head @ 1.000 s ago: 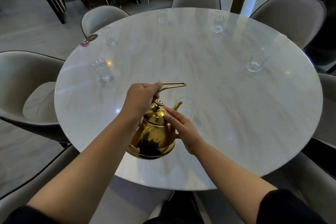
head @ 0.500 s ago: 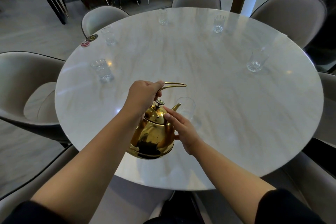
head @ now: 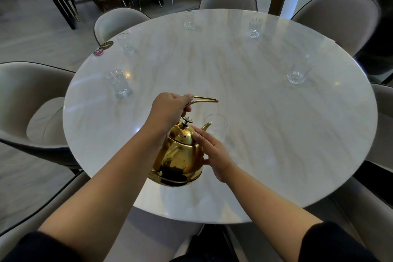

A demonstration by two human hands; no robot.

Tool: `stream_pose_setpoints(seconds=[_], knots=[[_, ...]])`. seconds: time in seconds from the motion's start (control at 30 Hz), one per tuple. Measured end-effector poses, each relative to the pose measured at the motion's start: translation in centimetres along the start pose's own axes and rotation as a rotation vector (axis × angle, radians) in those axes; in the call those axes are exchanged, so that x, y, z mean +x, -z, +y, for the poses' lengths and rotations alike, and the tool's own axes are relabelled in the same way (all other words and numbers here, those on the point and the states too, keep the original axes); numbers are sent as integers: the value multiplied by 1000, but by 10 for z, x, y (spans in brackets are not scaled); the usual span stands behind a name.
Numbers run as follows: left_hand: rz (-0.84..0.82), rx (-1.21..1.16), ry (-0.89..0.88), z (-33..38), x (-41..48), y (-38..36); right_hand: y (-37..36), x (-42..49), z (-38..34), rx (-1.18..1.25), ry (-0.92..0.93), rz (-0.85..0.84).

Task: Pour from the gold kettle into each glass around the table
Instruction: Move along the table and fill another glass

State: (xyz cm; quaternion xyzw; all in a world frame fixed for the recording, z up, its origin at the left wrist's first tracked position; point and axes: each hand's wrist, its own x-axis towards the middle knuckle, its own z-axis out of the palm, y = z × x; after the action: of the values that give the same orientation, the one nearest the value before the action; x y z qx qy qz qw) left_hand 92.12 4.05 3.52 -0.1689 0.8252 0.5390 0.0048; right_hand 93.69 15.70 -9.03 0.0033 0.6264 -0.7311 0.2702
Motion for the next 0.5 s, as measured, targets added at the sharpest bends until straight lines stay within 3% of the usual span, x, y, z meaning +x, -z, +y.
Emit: stream_pose_setpoints(seconds=[0.5], knots=[[-24, 15, 11, 1, 1, 0, -1, -2, 0, -7, -2, -14]])
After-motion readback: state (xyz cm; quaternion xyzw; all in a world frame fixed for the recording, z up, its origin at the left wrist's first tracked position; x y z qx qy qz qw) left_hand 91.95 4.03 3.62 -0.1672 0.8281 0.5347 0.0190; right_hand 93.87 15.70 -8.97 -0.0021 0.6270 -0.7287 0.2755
